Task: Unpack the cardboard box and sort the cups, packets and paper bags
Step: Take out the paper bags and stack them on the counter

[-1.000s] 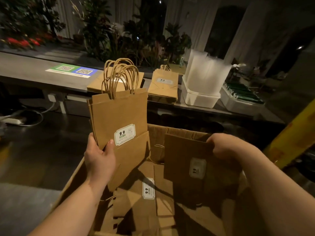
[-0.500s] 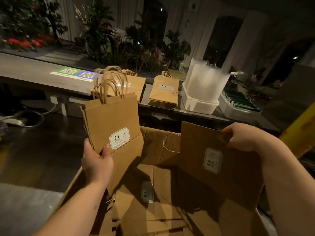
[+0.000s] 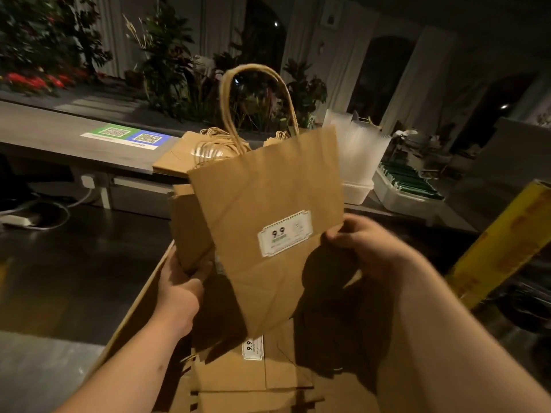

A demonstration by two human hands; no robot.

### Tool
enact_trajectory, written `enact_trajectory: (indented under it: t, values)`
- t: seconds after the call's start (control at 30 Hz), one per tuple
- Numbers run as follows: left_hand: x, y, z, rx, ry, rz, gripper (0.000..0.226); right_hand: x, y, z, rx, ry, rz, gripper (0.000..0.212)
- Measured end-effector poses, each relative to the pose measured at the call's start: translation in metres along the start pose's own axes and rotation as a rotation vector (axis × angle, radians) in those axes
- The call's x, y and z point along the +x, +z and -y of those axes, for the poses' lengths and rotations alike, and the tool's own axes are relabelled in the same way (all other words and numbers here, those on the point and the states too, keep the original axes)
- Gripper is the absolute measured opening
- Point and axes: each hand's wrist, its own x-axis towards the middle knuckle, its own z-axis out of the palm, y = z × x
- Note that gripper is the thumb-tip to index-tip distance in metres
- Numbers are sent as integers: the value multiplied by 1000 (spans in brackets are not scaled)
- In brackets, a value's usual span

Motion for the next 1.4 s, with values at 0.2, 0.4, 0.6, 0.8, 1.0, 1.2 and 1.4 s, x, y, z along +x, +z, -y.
enact_trajectory:
  t: [0.2,0.4,0.6,0.8,1.0,1.2,1.4]
  values:
    - [-11,2,-18,128,116,256,31,21,57,-69,174,135,-65,37]
    - [-5,-16,-62,140,227,253,18,29,97,-55,227,69,-95,36]
    - [9,-48,-133,215,490,253,39,30,136,19,303,-336,-171,36]
    - [41,-102,-139,371,527,46,44,40,197,7,217,-501,-109,43]
    - [45,-127,-69,340,484,-32,40,42,231,-38,203,-459,-55,55]
    - [42,-122,-60,407,599,-94,45,42,235,-50,169,-401,-35,47]
    - [46,-131,-61,437,589,-143,63,45,235,-42,213,-450,14,63]
